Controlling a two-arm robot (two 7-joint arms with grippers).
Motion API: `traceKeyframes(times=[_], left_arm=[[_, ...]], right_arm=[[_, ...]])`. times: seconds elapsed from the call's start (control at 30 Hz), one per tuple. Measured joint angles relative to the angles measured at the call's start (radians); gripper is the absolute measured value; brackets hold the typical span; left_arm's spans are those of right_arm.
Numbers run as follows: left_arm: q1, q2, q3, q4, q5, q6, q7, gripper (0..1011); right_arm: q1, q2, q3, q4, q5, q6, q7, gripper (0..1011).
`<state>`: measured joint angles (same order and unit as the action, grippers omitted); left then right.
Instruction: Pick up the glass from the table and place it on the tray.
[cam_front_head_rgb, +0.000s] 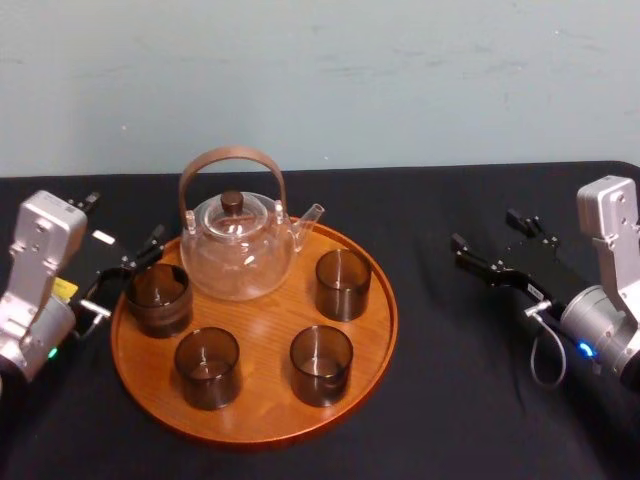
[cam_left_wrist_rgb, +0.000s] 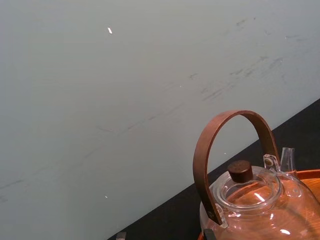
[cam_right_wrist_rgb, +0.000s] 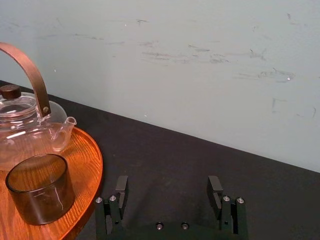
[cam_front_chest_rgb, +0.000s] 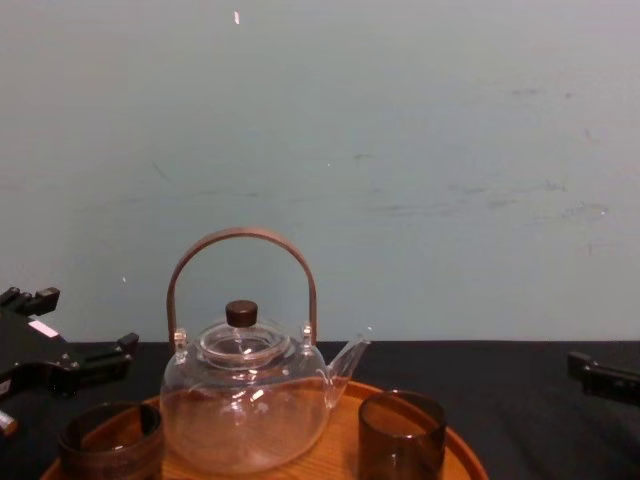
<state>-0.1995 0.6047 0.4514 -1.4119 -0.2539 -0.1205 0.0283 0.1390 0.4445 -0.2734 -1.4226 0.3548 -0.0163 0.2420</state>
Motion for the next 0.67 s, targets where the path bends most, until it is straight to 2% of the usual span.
traceKeyframes(times=[0.67], left_arm=[[0.000,0.000,0.000,0.000,0.000,0.000,0.000,1001]], right_arm=[[0.000,0.001,-0.001,-0.001,0.003,0.000,0.000,1002]])
